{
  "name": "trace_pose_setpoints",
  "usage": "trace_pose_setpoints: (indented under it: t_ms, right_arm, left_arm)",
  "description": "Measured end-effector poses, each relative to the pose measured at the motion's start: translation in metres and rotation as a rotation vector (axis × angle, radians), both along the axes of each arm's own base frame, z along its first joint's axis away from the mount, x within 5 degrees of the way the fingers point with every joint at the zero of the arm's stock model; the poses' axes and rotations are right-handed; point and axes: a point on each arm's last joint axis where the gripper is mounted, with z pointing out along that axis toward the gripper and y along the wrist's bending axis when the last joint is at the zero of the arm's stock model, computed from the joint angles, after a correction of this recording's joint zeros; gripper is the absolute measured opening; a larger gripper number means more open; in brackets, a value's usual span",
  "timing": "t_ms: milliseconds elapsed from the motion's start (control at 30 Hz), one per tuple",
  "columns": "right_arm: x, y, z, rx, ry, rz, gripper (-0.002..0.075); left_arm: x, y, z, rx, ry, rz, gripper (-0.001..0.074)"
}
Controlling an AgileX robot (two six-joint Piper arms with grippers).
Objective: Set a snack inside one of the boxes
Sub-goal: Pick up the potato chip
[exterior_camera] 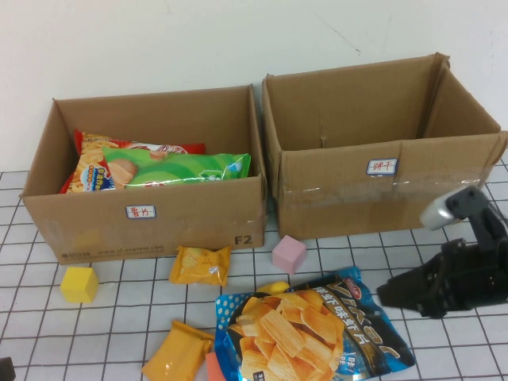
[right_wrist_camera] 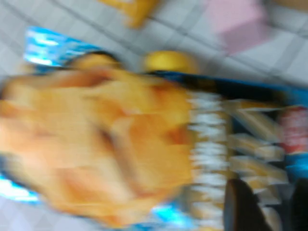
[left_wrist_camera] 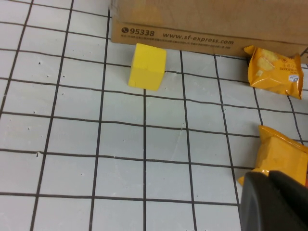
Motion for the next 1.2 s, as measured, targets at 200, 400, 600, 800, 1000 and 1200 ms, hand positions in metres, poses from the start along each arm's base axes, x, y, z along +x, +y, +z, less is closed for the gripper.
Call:
trace_pose_setpoints:
  t_ms: [200,400,600,800,1000,1200]
  right_arm:
    - [-0.024,0.012,0.001,0.311,0.186,-0.058,0.0283]
    - [-0.064,0.006,-0.027,0.363,0.327,-0.144,0.0287]
    - [-0.077,0.004,-0.034,0.349,0.359,-0.162,0.0287]
    - [-0.060,-0.004,-0.038,0.218,0.259,-0.229,0.0287]
    - [-0.053,-0.002,-0.032,0.230,0.229,-0.218,0.0287]
    - [-0.049,-0.001,-0.024,0.223,0.137,-0.156,0.0281]
  left_arm:
    - [0.000,0.000,0.000,0.000,0.000,0.000,-0.0001]
    - [0.000,0.000,0.000,0.007,-0.001,-0.005,-0.0001]
    - [0.000,0.000,0.000,0.016,-0.005,-0.010,-0.0001]
    - [-0.002,-0.005,-0.001,-0.092,0.027,-0.009,-0.0001]
    - [-0.002,-0.029,0.009,-0.489,0.064,-0.087,-0.0001]
    - [0.014,-0.039,0.015,-0.668,0.060,-0.138,0.0028]
